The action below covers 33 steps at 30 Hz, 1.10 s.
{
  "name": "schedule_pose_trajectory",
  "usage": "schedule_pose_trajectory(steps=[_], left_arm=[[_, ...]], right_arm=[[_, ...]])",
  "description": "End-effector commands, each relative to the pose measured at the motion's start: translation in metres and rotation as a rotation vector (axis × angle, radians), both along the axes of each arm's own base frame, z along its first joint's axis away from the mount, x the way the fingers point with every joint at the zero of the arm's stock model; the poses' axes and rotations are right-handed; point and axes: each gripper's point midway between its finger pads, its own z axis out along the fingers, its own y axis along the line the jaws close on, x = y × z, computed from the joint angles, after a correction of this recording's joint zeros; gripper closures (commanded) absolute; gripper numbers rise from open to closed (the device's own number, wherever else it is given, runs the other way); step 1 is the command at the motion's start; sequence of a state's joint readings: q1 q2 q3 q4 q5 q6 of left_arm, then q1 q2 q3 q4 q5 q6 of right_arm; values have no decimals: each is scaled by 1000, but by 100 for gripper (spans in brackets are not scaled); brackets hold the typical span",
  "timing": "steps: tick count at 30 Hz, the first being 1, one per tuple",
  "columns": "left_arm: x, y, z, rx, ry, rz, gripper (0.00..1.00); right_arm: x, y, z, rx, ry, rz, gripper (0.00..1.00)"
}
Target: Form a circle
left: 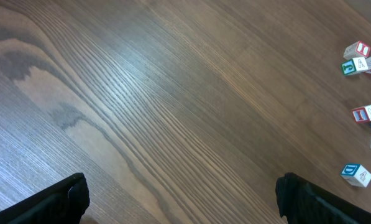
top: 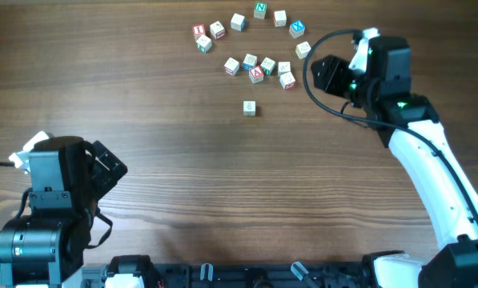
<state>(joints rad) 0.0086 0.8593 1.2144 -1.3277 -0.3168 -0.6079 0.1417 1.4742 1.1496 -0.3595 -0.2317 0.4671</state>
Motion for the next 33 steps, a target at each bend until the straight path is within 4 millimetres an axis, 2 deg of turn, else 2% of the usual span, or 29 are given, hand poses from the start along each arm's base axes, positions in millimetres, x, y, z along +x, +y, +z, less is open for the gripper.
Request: schedule_pose_trajectory(steps=[1, 5, 11, 15, 17, 22, 27, 33], left_arm=[[0, 3, -1, 5, -1, 21, 0], [0, 3, -1, 5, -1, 21, 0], [0, 3, -1, 5, -1, 21, 0], [0, 3, -1, 5, -1, 21, 0], [0, 3, -1, 5, -1, 21, 0], [0, 3, -1, 5, 0, 21, 0], [0, 3, -1, 5, 0, 21, 0], [0, 3, -1, 5, -1, 21, 0]], right_arm=[[23, -8, 6, -108, -42, -18, 35], [41, -2, -7, -148, 14, 18, 35], [75, 21, -31, -199, 95, 84, 34], [102, 42, -64, -293, 134, 124, 36], [112, 47, -88, -338, 166, 120, 38], [112, 50, -145, -367, 267, 136, 39], [109, 47, -181, -387, 327, 141, 40], [117, 51, -181, -377, 294, 138, 42]])
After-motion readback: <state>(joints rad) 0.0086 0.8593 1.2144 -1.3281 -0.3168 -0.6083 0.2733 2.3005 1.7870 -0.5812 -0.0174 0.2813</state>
